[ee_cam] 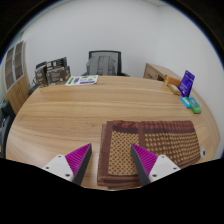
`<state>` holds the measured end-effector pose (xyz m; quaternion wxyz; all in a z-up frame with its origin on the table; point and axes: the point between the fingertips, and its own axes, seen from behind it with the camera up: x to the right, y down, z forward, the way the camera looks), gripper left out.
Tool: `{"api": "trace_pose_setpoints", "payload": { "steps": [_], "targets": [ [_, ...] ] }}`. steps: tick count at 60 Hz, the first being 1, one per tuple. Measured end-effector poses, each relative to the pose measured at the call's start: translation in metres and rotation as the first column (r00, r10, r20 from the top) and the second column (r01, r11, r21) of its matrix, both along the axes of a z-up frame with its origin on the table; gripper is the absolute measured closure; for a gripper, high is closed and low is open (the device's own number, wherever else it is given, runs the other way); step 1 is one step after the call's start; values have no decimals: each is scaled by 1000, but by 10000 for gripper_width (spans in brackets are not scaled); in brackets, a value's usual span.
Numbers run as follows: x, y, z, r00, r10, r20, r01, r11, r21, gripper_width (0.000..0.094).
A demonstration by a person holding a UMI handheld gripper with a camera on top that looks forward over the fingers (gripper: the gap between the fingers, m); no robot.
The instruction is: Fold towel
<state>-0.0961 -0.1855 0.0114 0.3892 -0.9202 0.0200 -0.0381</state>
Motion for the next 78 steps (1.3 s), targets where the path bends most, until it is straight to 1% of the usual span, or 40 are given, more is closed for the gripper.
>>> {"api": "trace_pose_setpoints", "payload": {
  "steps": [4, 7, 8, 14, 16, 18, 20, 21, 27, 34, 38, 42, 47, 53, 57, 62, 67, 71, 73, 75, 78],
  "targets": [
    [-1, 10, -17, 1000, 2, -8, -2, 1000, -25, 176],
    [4, 12, -21, 1000, 3, 21, -2, 999, -35, 239],
    [5, 15, -19, 999, 6, 32, -5, 1000, -22, 268],
    [6, 15, -20, 999, 25, 31, -25, 1000, -15, 426],
    [9, 16, -20, 999, 27, 41, -26, 1000, -14, 528],
    [12, 19, -21, 998, 28, 62, -27, 999, -18, 656],
    [23, 19, -20, 995, 18, 102, -16, 1000, -20, 837],
    [27, 20, -20, 993, 13, 116, -11, 1000, -16, 846],
    [26, 18, -19, 988, 47, 150, -41, 998, -45, 867],
    [19, 16, -17, 992, 47, 118, -41, 998, -57, 876],
    [1, 21, -4, 995, 53, 84, -49, 998, -49, 876],
    [-15, 24, 19, 999, 53, -14, -53, 999, -9, 876],
    [-43, 37, 65, 986, 47, -158, -39, 998, 52, 877],
    [-36, 48, 116, 954, 70, -290, -29, 989, 144, 876],
    [-23, 54, 134, 937, 67, -342, -8, 985, 170, 876],
    [14, 54, 129, 931, 50, -362, 12, 986, 165, 877],
    [63, 43, 93, 933, 12, -359, 33, 992, 121, 867],
    [89, 34, 68, 927, -43, -372, 69, 996, 57, 819],
    [103, 29, 54, 927, -63, -369, 78, 997, 26, 778],
    [117, 22, 42, 930, -81, -358, 85, 996, -5, 690],
    [143, 12, 26, 941, -106, -320, 101, 994, -33, 514]
  ]
}}
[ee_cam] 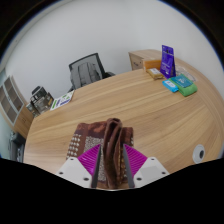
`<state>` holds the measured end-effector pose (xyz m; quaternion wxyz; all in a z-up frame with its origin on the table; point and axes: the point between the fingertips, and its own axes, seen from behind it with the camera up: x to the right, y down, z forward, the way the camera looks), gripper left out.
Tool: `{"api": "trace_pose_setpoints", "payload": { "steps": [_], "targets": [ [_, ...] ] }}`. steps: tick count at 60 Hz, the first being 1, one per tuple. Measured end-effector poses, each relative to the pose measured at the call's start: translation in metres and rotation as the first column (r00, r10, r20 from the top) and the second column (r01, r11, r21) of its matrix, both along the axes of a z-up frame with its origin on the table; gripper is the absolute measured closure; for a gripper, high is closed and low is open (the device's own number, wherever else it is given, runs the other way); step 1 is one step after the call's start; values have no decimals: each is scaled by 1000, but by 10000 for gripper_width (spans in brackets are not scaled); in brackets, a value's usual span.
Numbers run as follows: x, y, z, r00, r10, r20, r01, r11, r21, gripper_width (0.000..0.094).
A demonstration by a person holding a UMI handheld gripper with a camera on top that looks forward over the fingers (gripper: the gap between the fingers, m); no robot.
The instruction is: Fold towel
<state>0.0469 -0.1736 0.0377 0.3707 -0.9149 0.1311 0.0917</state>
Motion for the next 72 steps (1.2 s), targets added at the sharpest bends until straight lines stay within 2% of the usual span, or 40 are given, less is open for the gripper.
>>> {"api": "trace_pose_setpoints", "payload": {
  "steps": [3, 8, 10, 12, 28, 43, 57, 72],
  "targets": [
    [22, -8, -4, 998, -14, 54, 15, 1000, -20, 340],
    [38, -18, 9, 996, -1, 91, 1, 1000, 2, 105],
    [46, -22, 16, 994, 8, 109, -9, 1000, 6, 64],
    [49, -27, 20, 992, 22, 127, -24, 1000, 15, 87],
    [23, -84, 89, 969, 83, 231, -100, 993, 62, 79],
    [-34, -180, 163, 961, 48, 274, -94, 983, 157, 80],
    [-73, -276, 200, 945, 40, 324, -93, 984, 149, 76],
    [-91, -321, 226, 937, 25, 348, -92, 980, 176, 76]
  ]
}}
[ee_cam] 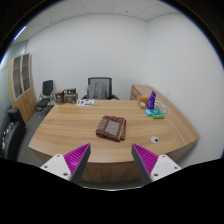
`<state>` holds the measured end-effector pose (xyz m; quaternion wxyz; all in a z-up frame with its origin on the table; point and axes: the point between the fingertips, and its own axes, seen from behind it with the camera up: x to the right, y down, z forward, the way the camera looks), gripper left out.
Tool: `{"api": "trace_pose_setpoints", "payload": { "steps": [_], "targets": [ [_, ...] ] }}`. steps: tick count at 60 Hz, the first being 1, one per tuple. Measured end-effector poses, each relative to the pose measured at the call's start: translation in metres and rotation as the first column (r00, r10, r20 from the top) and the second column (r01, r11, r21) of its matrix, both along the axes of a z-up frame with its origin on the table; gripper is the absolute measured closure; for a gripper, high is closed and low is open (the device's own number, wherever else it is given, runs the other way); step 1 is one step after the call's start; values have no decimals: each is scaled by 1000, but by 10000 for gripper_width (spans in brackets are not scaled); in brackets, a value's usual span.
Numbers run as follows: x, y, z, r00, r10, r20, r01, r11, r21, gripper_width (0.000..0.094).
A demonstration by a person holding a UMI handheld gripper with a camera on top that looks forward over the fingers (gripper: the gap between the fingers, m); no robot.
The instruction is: Fold towel
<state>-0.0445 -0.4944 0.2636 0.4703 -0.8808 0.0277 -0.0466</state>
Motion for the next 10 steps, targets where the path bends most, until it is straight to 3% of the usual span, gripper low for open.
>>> {"api": "trace_pose_setpoints", "payload": {
  "steps": [10],
  "targets": [
    [-2, -6, 0, 1000, -7, 10, 7, 1000, 1, 76]
  ]
}}
